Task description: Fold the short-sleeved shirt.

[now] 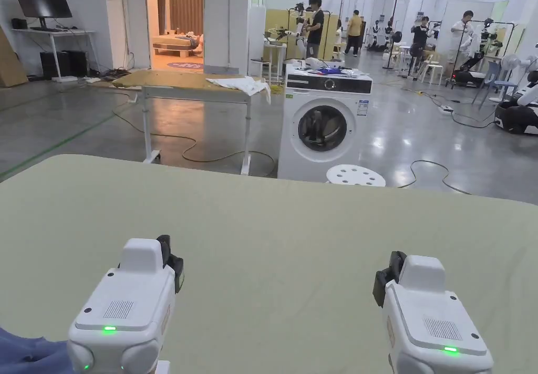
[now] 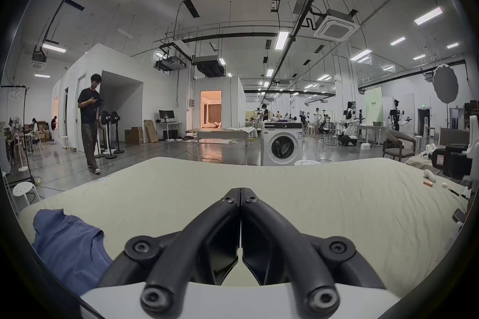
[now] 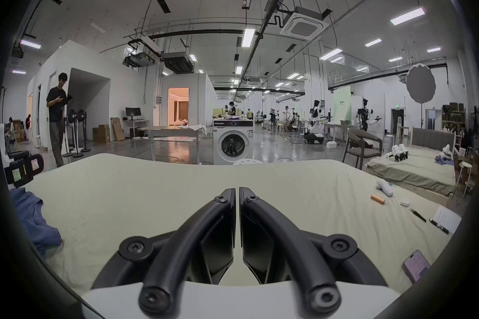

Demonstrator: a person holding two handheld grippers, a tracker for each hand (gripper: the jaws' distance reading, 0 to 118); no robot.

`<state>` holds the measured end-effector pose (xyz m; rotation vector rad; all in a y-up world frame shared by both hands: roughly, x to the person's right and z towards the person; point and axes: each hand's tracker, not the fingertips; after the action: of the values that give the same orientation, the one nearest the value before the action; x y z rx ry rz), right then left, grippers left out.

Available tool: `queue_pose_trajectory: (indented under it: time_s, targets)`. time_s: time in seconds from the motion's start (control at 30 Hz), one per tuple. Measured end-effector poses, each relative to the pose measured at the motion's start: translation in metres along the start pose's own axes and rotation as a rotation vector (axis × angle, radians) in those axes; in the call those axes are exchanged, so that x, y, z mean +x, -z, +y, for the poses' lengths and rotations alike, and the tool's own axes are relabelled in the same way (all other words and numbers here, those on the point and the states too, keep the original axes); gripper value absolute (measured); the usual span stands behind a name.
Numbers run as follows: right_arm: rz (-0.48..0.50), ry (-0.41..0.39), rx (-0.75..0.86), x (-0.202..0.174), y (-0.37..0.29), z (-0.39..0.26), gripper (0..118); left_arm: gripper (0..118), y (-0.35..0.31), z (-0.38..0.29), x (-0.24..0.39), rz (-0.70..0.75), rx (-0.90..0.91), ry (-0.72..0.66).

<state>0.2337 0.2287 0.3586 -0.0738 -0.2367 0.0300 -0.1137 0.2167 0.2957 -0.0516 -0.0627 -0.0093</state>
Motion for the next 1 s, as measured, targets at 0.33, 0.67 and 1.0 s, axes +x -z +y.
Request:
queue_pose_trajectory:
  time_s: [0.33,0.67,1.0]
  targets:
    - [0.003,-0.092,-0.011,-0.004,0.000,0.000,2,0,0.001,0.003,-0.009,-0.003,-0.015,-0.061]
    - [0.012,0.553,-0.007,0.035,-0.006,0.017,1,0,0.002,0.011,-0.043,-0.075,-0.031,-0.634]
    - [0.048,-1.191,0.097,-0.030,-0.002,0.005,2,0,0.002,-0.005,0.030,0.053,-0.012,1.253]
